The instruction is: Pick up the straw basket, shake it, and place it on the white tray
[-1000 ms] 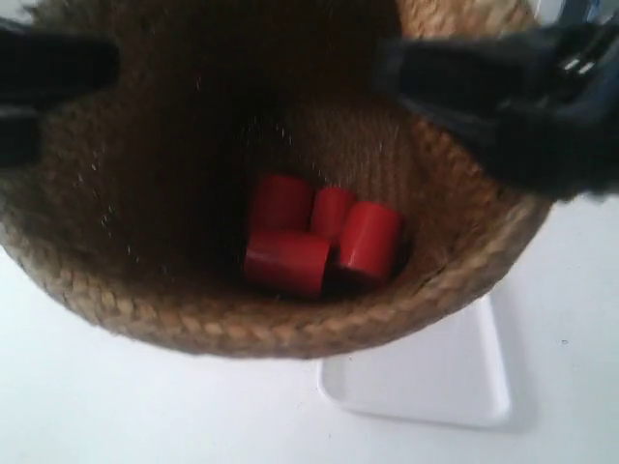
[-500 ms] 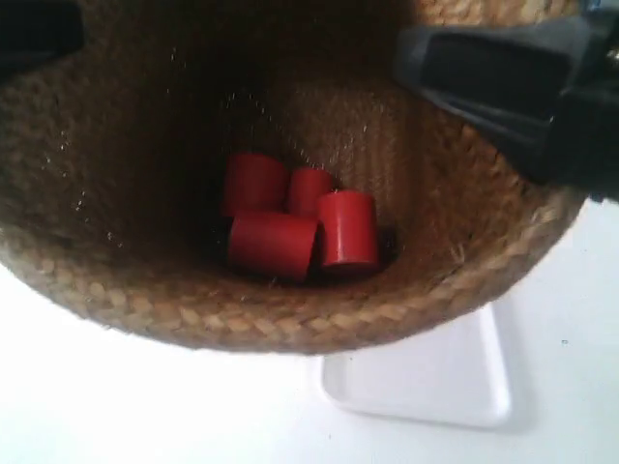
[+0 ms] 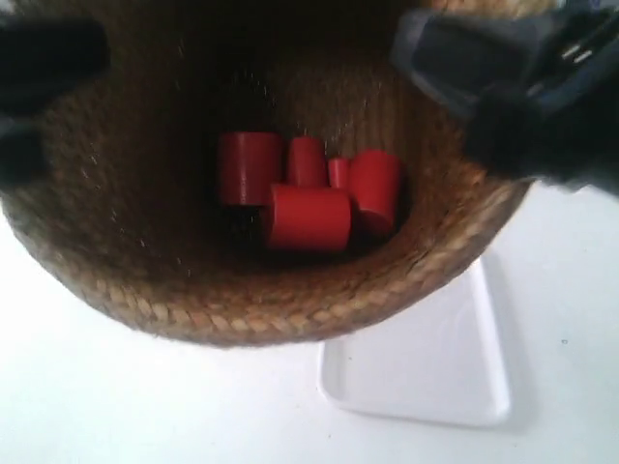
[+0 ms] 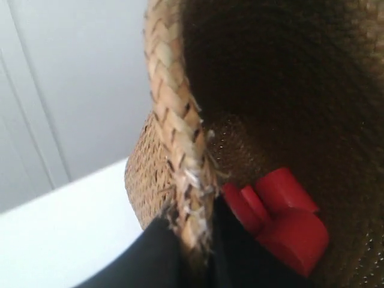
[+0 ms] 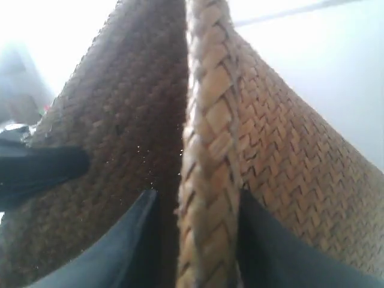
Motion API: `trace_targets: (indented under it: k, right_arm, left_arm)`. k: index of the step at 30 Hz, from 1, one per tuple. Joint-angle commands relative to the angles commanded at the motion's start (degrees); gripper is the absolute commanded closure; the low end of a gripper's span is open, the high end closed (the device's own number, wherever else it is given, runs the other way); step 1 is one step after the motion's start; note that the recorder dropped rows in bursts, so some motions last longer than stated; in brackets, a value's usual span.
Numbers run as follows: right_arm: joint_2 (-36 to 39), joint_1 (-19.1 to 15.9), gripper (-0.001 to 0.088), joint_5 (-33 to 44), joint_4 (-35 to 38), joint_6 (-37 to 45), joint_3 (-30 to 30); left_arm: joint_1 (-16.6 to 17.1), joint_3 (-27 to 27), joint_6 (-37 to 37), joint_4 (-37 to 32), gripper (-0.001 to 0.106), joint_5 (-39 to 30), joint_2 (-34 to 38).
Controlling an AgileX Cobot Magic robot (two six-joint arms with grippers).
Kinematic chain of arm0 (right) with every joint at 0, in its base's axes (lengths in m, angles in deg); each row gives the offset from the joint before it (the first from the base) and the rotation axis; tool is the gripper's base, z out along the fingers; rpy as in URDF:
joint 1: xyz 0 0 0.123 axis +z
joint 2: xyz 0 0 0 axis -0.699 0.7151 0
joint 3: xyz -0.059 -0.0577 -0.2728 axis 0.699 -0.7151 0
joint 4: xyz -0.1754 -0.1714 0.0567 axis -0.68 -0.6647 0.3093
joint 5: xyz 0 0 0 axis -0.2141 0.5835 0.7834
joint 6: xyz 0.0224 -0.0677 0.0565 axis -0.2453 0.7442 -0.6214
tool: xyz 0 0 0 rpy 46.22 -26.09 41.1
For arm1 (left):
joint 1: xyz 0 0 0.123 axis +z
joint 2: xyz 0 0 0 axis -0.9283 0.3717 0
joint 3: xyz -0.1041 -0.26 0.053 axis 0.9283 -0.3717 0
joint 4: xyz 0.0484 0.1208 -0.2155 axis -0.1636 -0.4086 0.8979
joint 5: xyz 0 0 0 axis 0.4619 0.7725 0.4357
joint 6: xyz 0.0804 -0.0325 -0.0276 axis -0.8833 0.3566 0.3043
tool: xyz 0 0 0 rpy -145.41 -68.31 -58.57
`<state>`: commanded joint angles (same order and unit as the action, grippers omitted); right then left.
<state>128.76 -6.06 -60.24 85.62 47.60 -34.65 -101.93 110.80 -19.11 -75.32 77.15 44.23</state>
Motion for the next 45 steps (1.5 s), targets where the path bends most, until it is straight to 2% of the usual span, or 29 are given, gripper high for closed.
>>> trace_targets:
  k: [2, 4, 5, 8, 9, 12, 14, 16, 19, 21, 24, 27, 30, 31, 35, 37, 39, 42, 45]
  right_arm:
    - [-3.51, 0.40, 0.0868, 7.41, 0.00, 0.12, 4.27]
    - [-5.69, 0.65, 0.0868, 9.13, -0.19, 0.27, 5.82]
    - [-5.82, 0.65, 0.0868, 7.56, -1.50, 1.60, 4.44]
    - [2.21, -0.26, 0.0868, -2.29, -2.92, 1.99, -1.39]
    - [3.50, -0.53, 0.0868, -1.74, -2.11, 1.54, -0.96]
    - [-0.38, -0.29, 0.0868, 11.14, -1.34, 0.55, 4.32]
    - [-3.39, -0.16, 0.0868, 13.85, -1.82, 0.55, 6.04]
    - [-3.67, -0.16, 0.0868, 8.30, -2.58, 0.68, 3.87]
    - [3.24, -1.05, 0.0868, -3.78, -2.83, 0.68, -2.65]
    - [4.21, -1.37, 0.0868, -0.38, -1.06, -2.37, -1.35]
    - [-0.20, -0.32, 0.0868, 9.06, -1.75, -2.19, 3.50]
    - [-3.19, -0.05, 0.0868, 7.20, -2.71, 0.44, 3.56]
    - [2.04, -0.74, 0.0868, -1.78, -3.69, 1.66, -1.48]
    - [3.40, -1.17, 0.0868, -1.83, -3.69, 1.66, -1.38]
    - [-0.05, -0.90, 0.0868, 8.89, -2.77, 0.28, 5.19]
    - [-3.10, -0.76, 0.0868, 10.80, -2.77, 0.28, 6.79]
    - [-3.52, -0.76, 0.0868, 9.01, -3.86, 0.54, 4.99]
    - [2.71, -2.14, 0.0868, 2.38, -4.70, 0.53, -0.93]
    - [3.70, -2.93, 0.0868, 9.19, -2.60, -4.74, 1.27]
  left_arm:
    - [-0.28, 3.80, 0.59, 0.00, 0.105, -0.89, -2.81]
    - [-0.28, 5.11, -0.80, -0.23, 0.105, -2.57, -4.43]
    - [-0.28, 3.78, -1.95, -0.23, 0.105, -2.56, -3.57]
    - [-0.28, -0.99, -1.38, -0.23, 0.105, 0.65, 4.27]
    - [-0.28, -0.43, -1.38, -0.23, 0.105, -0.45, 4.96]
    - [-0.97, 4.81, -1.51, -0.12, 0.105, -6.47, 1.52]
    - [-0.94, 6.93, -1.76, -0.53, 0.105, -6.40, -1.16]
    - [-0.69, 5.60, -2.21, -0.65, 0.105, -3.51, -1.18]
    - [-0.29, 1.67, -3.37, -0.80, 0.105, -1.91, 5.79]
    - [0.00, 3.23, -2.61, -0.56, 0.105, -3.39, 6.39]
    - [-1.26, 7.86, -1.36, -0.56, 0.105, -4.28, 2.35]
    - [-1.12, 8.36, -3.14, -0.66, 0.105, -4.71, 0.45]
    - [-0.53, 3.12, -4.49, -1.10, 0.105, -4.30, 5.52]
    - [-0.34, 2.66, -5.55, -1.21, 0.105, -4.30, 6.58]
    - [-0.91, 6.62, -3.03, 0.77, 0.105, -4.30, 2.85]
    - [-0.93, 7.95, -3.03, 0.54, 0.105, -4.30, -0.01]
    - [-0.66, 6.42, -3.14, 0.26, 0.105, -4.41, 0.37]
    - [-0.66, 1.33, -3.14, 0.16, 0.105, -2.94, 5.45]
    - [-1.14, 3.85, -0.21, 1.19, 0.105, -2.94, 5.24]
